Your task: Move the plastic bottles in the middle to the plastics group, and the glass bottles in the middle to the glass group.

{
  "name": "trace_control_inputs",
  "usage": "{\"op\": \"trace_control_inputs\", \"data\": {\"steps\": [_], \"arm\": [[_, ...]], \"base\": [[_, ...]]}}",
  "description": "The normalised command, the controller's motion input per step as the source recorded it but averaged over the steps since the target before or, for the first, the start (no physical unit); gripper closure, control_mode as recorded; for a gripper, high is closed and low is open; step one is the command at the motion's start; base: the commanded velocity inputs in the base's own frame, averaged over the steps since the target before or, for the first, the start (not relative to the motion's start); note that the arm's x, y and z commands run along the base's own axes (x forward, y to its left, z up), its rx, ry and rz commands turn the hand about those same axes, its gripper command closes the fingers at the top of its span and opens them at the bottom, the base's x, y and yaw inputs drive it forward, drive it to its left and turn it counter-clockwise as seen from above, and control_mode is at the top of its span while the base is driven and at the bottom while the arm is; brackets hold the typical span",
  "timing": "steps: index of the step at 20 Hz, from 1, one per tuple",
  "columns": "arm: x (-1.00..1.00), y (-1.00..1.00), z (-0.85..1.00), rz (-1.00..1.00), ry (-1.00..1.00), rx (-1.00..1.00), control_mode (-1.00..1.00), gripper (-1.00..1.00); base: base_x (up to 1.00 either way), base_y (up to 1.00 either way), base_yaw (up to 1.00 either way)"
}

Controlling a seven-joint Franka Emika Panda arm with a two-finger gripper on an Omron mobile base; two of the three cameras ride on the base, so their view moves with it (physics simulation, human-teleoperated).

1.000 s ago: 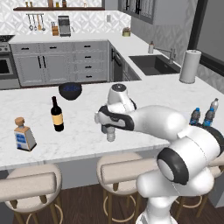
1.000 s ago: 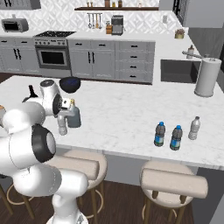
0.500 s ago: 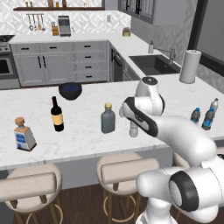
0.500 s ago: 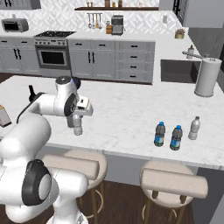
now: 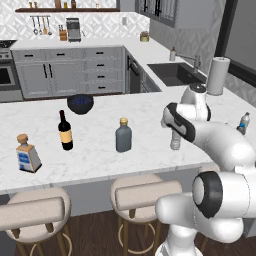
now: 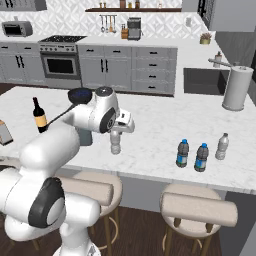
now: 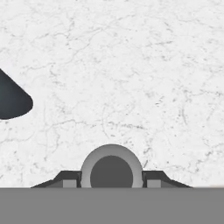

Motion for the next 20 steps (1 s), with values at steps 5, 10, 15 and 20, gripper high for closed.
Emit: {"op": "trace_control_inputs", "data": {"steps": [5,10,15,20], "arm": [[0.53,-1.00,0.01,-0.11,0.13,0.00,-1.00,1.00],[0.65,-0.97,-0.02,-0.11,0.19,-0.02,-1.00,1.00],[0.50,-0.60,0.00,-0.09,0.10,-0.01,-1.00,1.00],[0.15,-0.01,0.00,-0.03,0.00,0.00,-1.00,1.00]], "base": [[0.00,0.00,0.00],[0.00,0.00,0.00],[0.00,0.00,0.00],[0.00,0.00,0.00]]}}
